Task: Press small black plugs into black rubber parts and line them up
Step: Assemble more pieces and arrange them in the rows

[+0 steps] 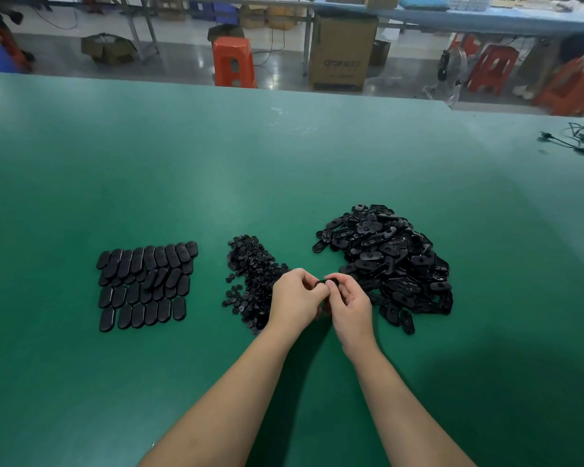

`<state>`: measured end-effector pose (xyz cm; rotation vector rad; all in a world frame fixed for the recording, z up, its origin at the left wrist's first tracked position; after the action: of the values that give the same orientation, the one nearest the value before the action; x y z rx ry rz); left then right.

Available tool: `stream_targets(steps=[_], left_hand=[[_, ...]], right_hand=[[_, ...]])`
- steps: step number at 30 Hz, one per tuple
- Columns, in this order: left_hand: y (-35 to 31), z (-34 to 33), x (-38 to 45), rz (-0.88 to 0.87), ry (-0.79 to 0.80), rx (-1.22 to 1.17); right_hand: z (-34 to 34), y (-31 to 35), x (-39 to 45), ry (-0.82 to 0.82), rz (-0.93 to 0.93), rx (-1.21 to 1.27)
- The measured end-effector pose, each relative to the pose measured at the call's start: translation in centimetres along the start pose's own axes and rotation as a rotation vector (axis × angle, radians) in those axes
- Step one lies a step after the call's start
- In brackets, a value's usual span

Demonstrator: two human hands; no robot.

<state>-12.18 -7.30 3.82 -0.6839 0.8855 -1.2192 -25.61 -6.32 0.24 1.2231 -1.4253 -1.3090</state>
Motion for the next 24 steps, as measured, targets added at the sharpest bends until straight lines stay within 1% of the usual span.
stream_targets(steps=[4, 8, 10, 13, 17, 20, 22, 24], left_hand=[[-0.4, 0.4, -0.2, -0.092, -0.019, 0.09], [-0.7, 0.4, -0.2, -0.136, -0.015, 0.16], [-1.0, 0.4, -0.1, -0.176, -0.047, 0.218], [-1.8, 0.3, -0.4, -0.316, -0.102, 0.365], [-2.4, -0.3, -0.8, -0.509, -0.105, 0.637], [-2.1, 0.4, -1.2, -0.597, -0.182, 0.781], [-1.8, 1.8, -1.6, -0.611, -0.255, 0.777], [-0.8, 4.1, -1.7, -0.561, -0.347, 0.722]], right_hand=[[0.1, -0.1, 0.0, -0.015, 0.012, -0.02], [0.1, -0.4, 0.2, -0.035, -0.006, -0.046], [0.1, -0.4, 0.2, -0.034, 0.0, -0.063], [0.2, -0.2, 0.2, -0.032, 0.003, -0.078], [0.3, -0.1, 0.1, -0.063, -0.019, -0.057], [0.1, 0.3, 0.0, -0.052, -0.022, -0.036], [-0.2, 0.4, -0.2, -0.04, -0.025, -0.008], [-0.3, 0.7, -0.3, -0.033, -0.017, -0.027]])
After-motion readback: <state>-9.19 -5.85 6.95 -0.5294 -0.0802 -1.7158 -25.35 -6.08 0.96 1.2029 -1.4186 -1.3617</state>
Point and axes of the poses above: each hand's wrist, its own x-axis towards the middle knuckle, its own z-axis out of the back of the hand, y = z × x, the point moved 7 cm from there along x, towards the middle knuckle, and after that the axes turned 8 degrees about x, right-handed, at the moved point
